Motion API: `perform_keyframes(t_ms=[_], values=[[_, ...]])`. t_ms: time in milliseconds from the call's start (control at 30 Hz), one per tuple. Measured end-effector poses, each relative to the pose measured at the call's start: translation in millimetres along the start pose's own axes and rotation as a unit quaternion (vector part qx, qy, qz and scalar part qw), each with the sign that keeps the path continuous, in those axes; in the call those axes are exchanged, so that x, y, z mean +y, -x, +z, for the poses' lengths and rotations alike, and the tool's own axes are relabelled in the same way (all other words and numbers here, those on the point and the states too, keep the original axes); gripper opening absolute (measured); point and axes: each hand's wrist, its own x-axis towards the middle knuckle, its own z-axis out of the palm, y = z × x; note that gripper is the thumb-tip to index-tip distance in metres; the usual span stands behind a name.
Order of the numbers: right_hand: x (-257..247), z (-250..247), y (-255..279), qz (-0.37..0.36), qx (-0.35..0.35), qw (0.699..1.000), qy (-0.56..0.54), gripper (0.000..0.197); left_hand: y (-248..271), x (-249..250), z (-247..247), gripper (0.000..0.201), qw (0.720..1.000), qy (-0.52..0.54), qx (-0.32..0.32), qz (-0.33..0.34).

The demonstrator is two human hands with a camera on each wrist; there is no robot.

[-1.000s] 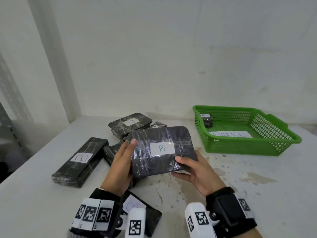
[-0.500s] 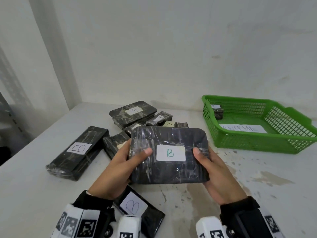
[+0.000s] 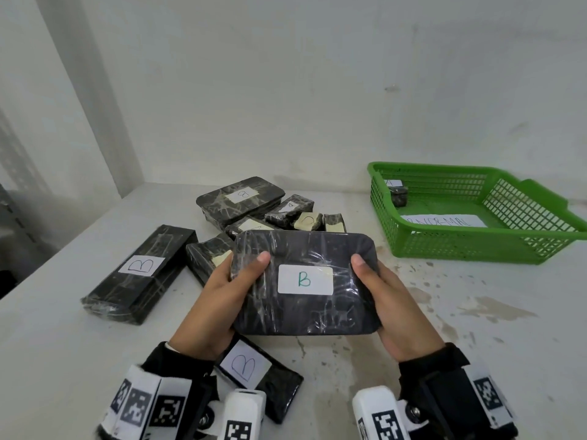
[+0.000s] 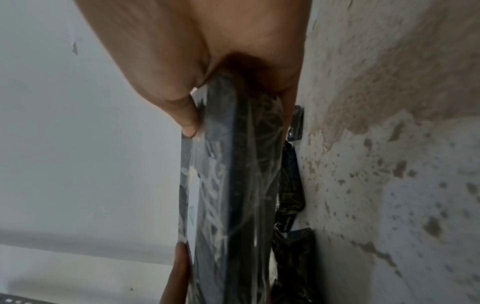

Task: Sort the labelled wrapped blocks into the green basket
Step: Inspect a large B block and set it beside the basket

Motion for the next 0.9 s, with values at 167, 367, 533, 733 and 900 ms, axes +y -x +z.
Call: perform_keyframes(t_ms=[167, 367, 533, 733, 900], values=[[-6, 3, 2, 0.015, -0.001, 1.0, -0.02, 0.042, 0, -1, 1, 0.055, 1.0, -0.006, 0.017, -0.001], [-3, 4, 5, 0.0, 0.049, 0.999, 0.019, 0.048, 11, 4, 7, 0.046, 0.999, 0.002, -0.031, -0.028], [-2, 5, 4, -0.009, 0.054, 0.998, 0.017, 0.044, 2, -4, 4, 0.069, 0.999, -0.007, 0.04, -0.022], [-3, 6, 8, -0.02, 0.037, 0.999, 0.02, 0.043, 1, -6, 0, 0.088, 0.999, -0.008, 0.031, -0.04], [-2, 8, 10, -0.042, 0.059, 0.997, 0.018, 0.027, 3, -2, 4, 0.061, 0.999, -0.026, 0.025, -0.015]])
